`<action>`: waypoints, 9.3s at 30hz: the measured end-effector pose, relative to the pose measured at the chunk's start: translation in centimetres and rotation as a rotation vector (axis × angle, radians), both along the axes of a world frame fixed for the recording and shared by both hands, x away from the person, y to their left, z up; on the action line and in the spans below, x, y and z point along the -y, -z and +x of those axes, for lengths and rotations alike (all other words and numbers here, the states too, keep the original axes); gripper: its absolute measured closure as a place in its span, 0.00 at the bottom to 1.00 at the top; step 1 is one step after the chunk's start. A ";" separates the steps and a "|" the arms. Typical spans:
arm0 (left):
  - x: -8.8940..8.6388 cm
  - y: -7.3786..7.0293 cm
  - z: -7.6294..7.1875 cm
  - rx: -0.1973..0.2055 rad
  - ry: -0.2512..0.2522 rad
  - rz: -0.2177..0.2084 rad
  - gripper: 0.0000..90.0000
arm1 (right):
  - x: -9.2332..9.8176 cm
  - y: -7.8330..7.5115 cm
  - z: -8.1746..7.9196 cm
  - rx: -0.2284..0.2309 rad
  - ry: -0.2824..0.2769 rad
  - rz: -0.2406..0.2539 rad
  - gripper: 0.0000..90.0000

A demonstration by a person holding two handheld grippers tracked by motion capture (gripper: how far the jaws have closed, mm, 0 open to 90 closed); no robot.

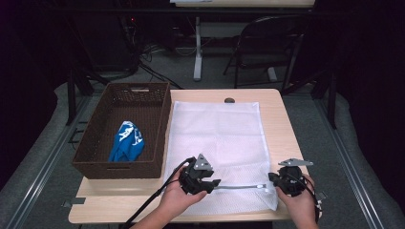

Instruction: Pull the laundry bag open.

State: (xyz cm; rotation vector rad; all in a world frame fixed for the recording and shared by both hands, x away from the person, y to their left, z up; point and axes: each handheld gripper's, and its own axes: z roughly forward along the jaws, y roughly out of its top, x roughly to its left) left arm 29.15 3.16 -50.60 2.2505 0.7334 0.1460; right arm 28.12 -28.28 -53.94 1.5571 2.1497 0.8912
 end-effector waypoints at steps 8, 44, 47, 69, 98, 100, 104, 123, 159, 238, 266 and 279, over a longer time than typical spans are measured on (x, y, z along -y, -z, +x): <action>0.4 -0.4 0.2 -0.002 -0.001 -0.021 0.66 | -0.6 -2.6 0.5 0.028 -0.027 0.052 1.00; 7.0 -0.6 0.9 -0.009 0.116 -0.035 0.70 | -0.9 -5.9 0.0 0.138 -0.073 0.102 1.00; 7.5 -0.6 1.0 -0.010 0.129 -0.035 0.70 | -0.9 -6.0 0.0 0.140 -0.076 0.102 1.00; 10.3 1.1 1.9 -0.060 0.159 -0.038 0.69 | -1.9 -6.2 -0.3 0.157 -0.111 0.120 1.00; 10.9 1.2 1.7 -0.078 0.162 -0.105 0.76 | -2.8 -6.0 -0.4 0.166 -0.125 0.125 1.00; 10.8 1.2 1.7 -0.077 0.153 -0.105 0.80 | -2.8 -5.9 -0.4 0.167 -0.127 0.124 1.00; 10.7 1.1 1.8 -0.060 0.138 -0.100 0.87 | -2.8 -5.9 -0.5 0.167 -0.128 0.126 1.00; 10.4 0.9 1.9 -0.055 0.146 -0.114 0.95 | -2.3 -5.7 -0.4 0.162 -0.120 0.159 1.00; 9.9 1.1 2.1 -0.066 0.137 -0.119 0.96 | -1.3 -4.0 -0.4 0.026 -0.141 0.212 0.83; 8.6 1.7 2.6 -0.132 0.092 -0.214 0.94 | -2.4 -4.2 -1.0 0.071 -0.174 0.254 0.95; 8.4 1.7 2.5 -0.125 0.124 -0.187 0.96 | -2.5 -3.5 -0.6 0.038 -0.168 0.266 0.94; 8.2 1.7 2.5 -0.145 0.105 -0.211 0.96 | -2.5 -3.7 -0.8 0.049 -0.170 0.256 0.95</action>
